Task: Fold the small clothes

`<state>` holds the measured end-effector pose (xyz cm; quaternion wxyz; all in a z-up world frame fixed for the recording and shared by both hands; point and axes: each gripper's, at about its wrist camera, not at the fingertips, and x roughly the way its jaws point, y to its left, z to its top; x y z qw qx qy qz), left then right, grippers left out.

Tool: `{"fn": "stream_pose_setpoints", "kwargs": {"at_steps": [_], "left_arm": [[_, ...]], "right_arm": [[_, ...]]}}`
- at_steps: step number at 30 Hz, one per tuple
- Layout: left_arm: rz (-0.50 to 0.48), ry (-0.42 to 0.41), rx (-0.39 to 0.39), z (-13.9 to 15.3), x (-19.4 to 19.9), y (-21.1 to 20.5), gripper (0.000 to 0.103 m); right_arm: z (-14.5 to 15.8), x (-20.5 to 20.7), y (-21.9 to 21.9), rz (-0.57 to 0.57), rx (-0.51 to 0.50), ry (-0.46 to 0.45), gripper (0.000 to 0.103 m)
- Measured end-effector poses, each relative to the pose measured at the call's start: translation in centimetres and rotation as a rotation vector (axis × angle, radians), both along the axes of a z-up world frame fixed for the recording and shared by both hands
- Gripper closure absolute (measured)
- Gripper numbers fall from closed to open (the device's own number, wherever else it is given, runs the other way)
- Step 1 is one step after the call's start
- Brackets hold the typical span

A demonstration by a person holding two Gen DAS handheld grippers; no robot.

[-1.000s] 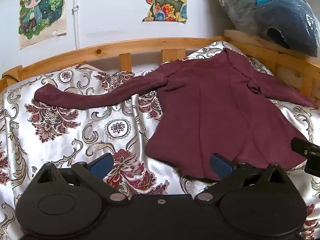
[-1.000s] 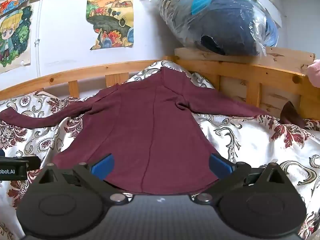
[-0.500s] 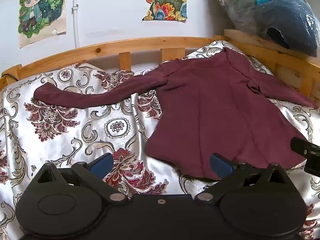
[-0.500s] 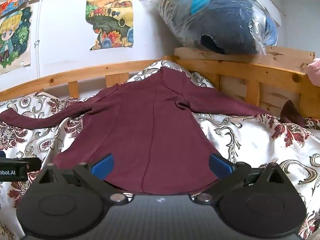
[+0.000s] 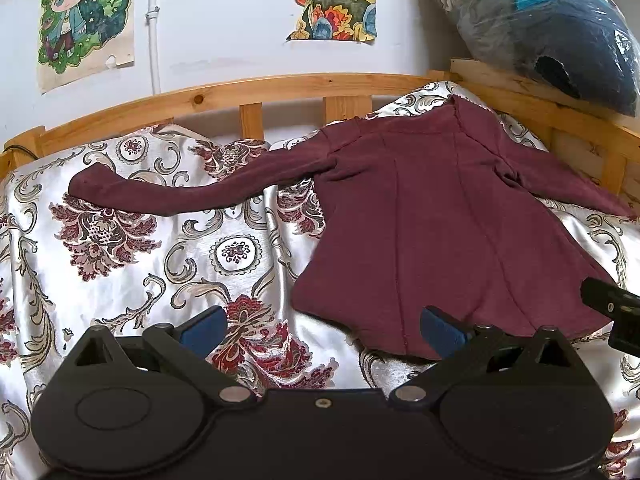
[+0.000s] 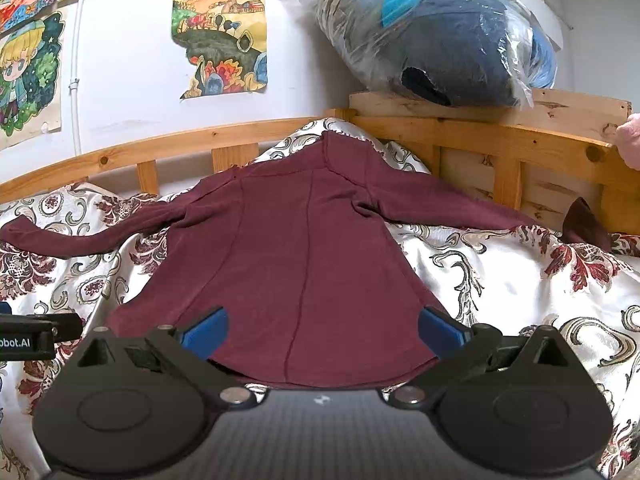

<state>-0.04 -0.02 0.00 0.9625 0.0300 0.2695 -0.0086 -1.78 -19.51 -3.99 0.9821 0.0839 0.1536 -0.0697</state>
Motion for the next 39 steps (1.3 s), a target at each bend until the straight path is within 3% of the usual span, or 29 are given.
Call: {"fn": "stream_pose_setpoints", "kwargs": {"at_steps": [39], "left_arm": [[0.002,0.005,-0.007,-0.55,-0.06,0.36,0.001]], "right_arm": [[-0.36,0.15,-0.11,0.002,0.015,0.004,0.0]]}}
